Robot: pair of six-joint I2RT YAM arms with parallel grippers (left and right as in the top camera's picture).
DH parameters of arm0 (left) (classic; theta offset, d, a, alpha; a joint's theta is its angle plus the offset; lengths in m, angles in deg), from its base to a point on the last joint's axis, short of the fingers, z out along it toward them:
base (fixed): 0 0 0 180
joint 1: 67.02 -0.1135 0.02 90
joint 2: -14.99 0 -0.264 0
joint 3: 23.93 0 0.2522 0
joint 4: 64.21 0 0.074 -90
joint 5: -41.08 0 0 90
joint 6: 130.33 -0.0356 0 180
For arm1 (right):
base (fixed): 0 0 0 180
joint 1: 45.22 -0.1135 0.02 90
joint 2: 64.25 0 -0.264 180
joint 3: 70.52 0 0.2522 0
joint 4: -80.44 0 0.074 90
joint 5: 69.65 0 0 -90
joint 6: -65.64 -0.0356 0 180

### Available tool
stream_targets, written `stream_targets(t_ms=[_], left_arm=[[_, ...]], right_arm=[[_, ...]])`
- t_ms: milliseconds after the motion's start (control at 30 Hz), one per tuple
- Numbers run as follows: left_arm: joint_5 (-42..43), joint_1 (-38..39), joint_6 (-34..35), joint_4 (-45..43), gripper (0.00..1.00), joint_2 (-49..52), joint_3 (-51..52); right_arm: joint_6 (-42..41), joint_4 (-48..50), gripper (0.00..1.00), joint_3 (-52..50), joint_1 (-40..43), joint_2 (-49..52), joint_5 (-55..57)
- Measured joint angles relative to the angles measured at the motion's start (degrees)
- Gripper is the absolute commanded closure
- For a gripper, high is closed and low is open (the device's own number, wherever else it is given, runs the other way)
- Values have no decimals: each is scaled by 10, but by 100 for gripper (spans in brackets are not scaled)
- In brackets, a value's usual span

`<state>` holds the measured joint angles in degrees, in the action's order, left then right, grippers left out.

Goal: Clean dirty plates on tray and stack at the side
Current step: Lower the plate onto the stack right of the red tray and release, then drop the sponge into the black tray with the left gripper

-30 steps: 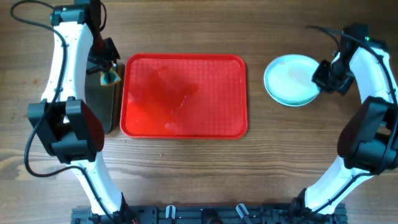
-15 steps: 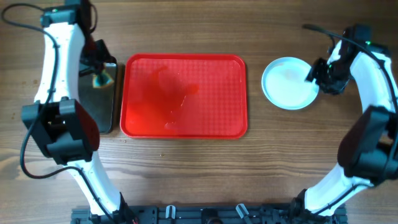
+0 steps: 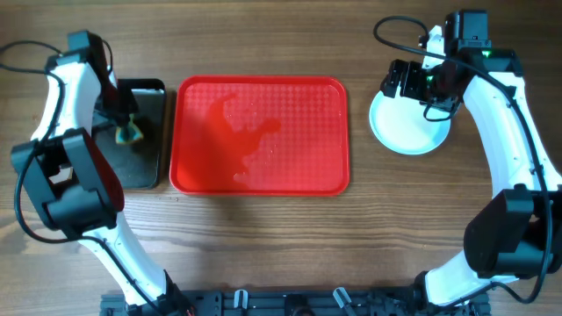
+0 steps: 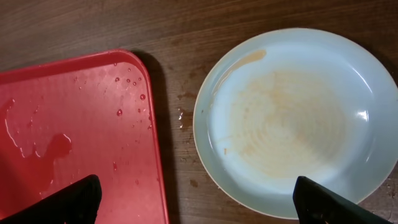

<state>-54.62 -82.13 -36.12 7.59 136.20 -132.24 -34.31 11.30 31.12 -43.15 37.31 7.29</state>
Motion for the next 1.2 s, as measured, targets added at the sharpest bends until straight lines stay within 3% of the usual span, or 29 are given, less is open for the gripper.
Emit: stream_targets(t_ms=[100,133,167,333,433,633,833,1033,1200], left_arm=[[0,-2,-7,-42,42,0,52],[0,-3,-9,-46,11,0,59],[0,-5,-10,-47,0,0,62],[0,-10,-11,-8,0,0,47],[0,-10,-11,51,0,-9,-17],[3,-10,-3,141,0,-153,-120],[7,-6,23,170,0,-282,-129],[7,-6,26,170,0,-289,-129],[7,-6,26,170,0,-289,-129]], right_arm=[[0,-7,1,0,0,0,0],[0,-8,0,0,0,0,0],[0,-8,1,0,0,0,0],[0,-7,1,0,0,0,0],[0,-18,1,9,0,0,0],[0,-50,0,75,0,-31,0],[2,-84,0,91,0,-177,0],[2,-89,1,97,0,-316,-10],[2,-89,0,99,0,-372,-24]])
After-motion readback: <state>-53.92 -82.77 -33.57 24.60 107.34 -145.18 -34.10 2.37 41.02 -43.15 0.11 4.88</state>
